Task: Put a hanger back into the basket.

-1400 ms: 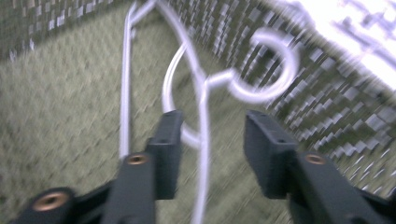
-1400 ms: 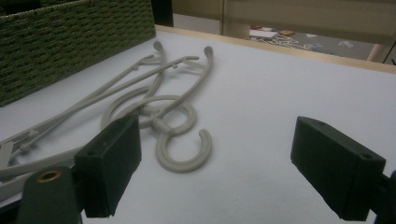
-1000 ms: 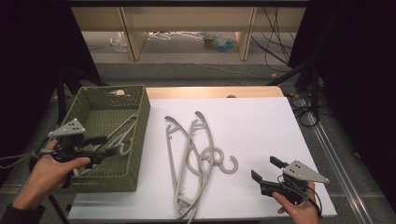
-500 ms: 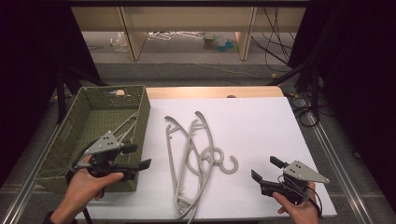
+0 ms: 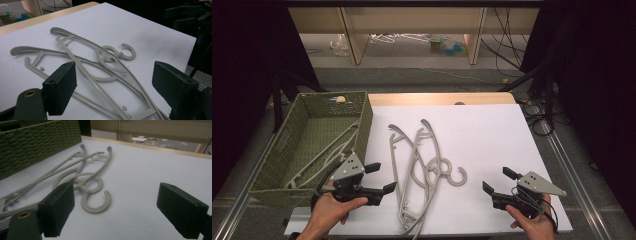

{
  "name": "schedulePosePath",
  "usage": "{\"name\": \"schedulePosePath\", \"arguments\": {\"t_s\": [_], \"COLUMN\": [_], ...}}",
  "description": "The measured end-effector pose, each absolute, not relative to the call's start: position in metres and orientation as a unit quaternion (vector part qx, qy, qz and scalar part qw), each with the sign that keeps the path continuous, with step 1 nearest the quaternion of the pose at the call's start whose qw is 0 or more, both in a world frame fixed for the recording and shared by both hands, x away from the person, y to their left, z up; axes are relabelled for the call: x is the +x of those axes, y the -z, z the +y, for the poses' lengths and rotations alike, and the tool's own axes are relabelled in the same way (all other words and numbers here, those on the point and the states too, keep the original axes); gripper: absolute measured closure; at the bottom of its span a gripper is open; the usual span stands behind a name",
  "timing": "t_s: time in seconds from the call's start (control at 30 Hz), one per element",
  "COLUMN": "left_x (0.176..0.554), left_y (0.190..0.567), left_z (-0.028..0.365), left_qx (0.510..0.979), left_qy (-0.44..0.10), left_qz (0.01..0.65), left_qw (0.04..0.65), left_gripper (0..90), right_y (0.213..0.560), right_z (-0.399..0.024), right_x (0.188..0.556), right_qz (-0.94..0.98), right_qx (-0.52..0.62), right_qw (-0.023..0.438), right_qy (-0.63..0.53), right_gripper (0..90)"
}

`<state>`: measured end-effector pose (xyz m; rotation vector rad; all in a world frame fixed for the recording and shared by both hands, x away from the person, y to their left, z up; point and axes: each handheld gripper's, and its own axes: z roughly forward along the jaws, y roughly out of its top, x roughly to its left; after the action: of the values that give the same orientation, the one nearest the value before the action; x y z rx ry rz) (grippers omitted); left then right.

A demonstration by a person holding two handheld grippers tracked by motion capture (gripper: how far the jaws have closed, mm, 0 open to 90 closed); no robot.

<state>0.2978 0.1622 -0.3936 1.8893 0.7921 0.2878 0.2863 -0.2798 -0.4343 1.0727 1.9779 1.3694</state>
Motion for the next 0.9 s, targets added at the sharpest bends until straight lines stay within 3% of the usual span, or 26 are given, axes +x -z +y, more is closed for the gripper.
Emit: {"name": "schedulePosePath", "arguments": {"t_s": [0.6,0.9], "left_x": [0.294,0.302], "left_y": [0.419,0.434], "left_z": [0.127,0.079], "left_qx": [0.812,0.863], "left_qy": [-0.096,-0.071], "left_qz": [0.319,0.282], "left_qw": [0.479,0.413], "left_gripper": [20.3,24.1], "right_y": [0.435,0.433], "right_z": [-0.275,-0.273], "right_x": [0.285,0.284], "right_qz": [0.723,0.726], "right_qx": [0.397,0.395], "right_qw": [0.242,0.246], "right_qy": [-0.510,-0.507], "right_gripper": [15.8,15.9]}}
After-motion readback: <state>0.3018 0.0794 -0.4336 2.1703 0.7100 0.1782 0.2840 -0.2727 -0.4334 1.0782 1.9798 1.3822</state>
